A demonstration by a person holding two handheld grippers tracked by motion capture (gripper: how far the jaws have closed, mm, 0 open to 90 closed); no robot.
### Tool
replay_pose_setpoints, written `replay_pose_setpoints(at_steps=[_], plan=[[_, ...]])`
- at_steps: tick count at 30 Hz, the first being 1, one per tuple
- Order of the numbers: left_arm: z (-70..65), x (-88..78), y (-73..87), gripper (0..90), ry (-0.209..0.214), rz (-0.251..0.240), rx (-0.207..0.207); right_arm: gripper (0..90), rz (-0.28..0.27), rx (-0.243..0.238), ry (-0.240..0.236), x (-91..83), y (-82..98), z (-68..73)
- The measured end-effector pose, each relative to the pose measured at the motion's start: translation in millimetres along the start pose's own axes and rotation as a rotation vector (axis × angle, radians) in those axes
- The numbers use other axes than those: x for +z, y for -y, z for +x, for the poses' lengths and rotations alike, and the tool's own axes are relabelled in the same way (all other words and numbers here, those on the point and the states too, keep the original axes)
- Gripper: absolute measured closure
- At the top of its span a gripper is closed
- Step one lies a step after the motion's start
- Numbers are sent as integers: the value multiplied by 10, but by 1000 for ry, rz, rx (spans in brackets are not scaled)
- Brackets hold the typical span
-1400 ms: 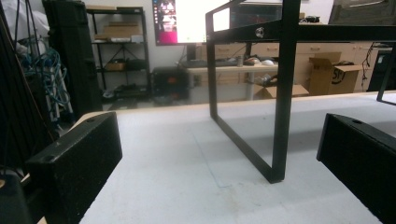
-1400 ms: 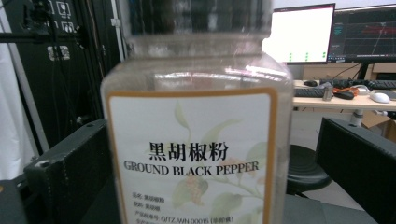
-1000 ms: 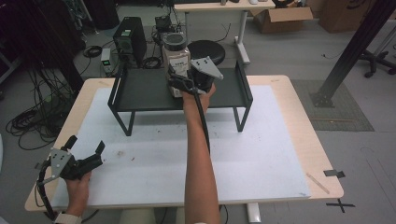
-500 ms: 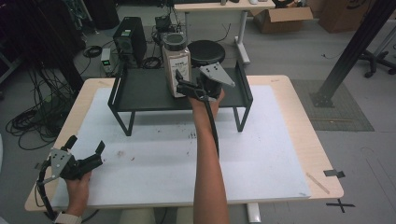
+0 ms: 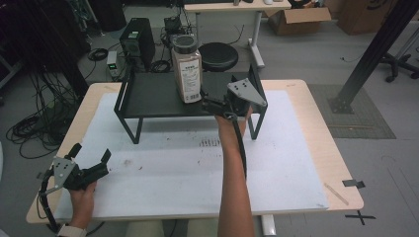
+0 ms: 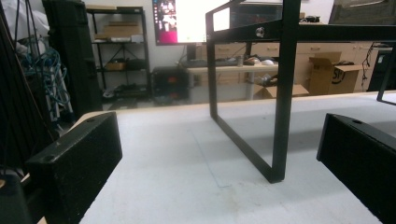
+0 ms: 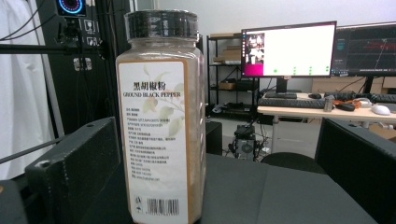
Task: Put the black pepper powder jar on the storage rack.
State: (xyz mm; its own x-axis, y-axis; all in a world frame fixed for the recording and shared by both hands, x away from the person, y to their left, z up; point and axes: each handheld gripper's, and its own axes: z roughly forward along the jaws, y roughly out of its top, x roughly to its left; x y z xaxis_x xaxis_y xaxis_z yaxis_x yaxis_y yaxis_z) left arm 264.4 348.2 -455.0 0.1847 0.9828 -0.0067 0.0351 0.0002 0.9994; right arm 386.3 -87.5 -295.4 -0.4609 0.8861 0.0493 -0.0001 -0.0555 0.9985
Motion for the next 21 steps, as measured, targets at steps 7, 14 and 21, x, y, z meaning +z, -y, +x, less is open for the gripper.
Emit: replay_pose_setpoints(at_steps=[7,14,21], plan=[[2,-2,0,5,0,0,-2,0,-10,-7,1,-140,49,-44],[0,-1,0,5,0,0,-2,0,-20,-16,15,-309,137,-99],[2,0,0,5,0,0,-2,0,-50,-35,44,-512,199,-154]])
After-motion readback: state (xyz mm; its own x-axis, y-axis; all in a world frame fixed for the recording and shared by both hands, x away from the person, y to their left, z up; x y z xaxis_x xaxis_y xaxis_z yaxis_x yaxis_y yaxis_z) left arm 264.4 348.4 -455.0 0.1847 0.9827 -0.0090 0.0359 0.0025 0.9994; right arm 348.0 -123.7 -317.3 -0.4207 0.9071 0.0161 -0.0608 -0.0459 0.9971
